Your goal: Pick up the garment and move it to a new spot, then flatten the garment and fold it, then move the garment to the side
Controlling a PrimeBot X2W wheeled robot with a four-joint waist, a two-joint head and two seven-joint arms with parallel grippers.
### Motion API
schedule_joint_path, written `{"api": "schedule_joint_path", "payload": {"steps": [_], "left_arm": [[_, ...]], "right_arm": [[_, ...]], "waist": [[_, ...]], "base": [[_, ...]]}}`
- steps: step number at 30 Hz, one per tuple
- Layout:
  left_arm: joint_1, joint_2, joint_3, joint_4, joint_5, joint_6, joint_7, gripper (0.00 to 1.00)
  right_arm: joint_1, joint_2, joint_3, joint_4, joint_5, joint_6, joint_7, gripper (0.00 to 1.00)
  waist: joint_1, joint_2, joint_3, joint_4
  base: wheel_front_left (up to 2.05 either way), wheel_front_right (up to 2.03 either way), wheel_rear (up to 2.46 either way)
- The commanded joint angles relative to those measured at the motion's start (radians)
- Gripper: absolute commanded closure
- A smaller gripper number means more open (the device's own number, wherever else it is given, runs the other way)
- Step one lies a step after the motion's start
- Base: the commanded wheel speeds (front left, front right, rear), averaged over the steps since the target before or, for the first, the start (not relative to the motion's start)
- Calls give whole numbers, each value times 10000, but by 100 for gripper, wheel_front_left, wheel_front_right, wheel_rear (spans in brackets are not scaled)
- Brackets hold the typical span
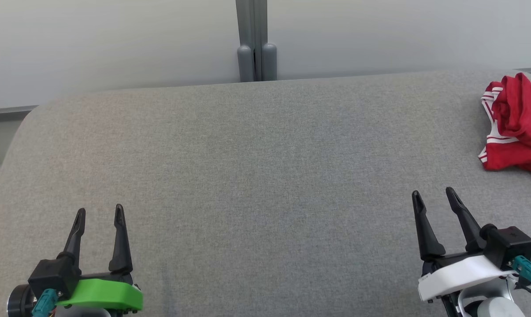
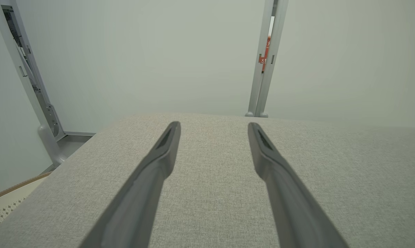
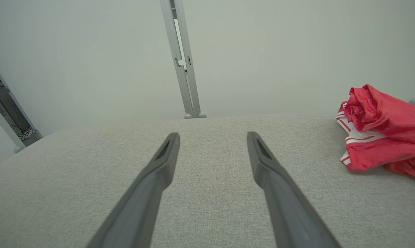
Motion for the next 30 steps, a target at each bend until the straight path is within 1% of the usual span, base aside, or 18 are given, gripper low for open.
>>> {"api": "schedule_joint_path", "payload": {"steps": [1, 9, 20, 21, 24, 30], "left_arm": [[137, 26, 47, -18, -54, -6, -22, 0], [280, 35, 37, 97, -101, -33, -23, 0], [362, 138, -38, 121, -134, 91, -13, 0], [248, 64, -22, 156, -83, 12, 4, 100], [318, -46, -41, 439, -84, 9, 62, 100], [168, -107, 116, 566, -1119, -53, 408, 100]], "right_arm": [[186, 37, -66, -100, -73, -14, 48, 0], [415, 129, -96, -244, -93, -14, 207, 0], [477, 174, -61, -235, -60, -14, 248, 0], [396, 167, -53, -186, -74, 2, 231, 100], [498, 207, -23, 73, -71, 2, 234, 100], [388, 193, -58, 234, 1072, 1, 393, 100]], "waist": [[1, 0, -89, 7], [1, 0, -327, -25], [1, 0, -494, 29], [1, 0, -493, 27], [1, 0, -495, 25], [1, 0, -487, 15]], "base": [[0, 0, 0], [0, 0, 0], [0, 0, 0], [0, 0, 0], [0, 0, 0], [0, 0, 0]]}}
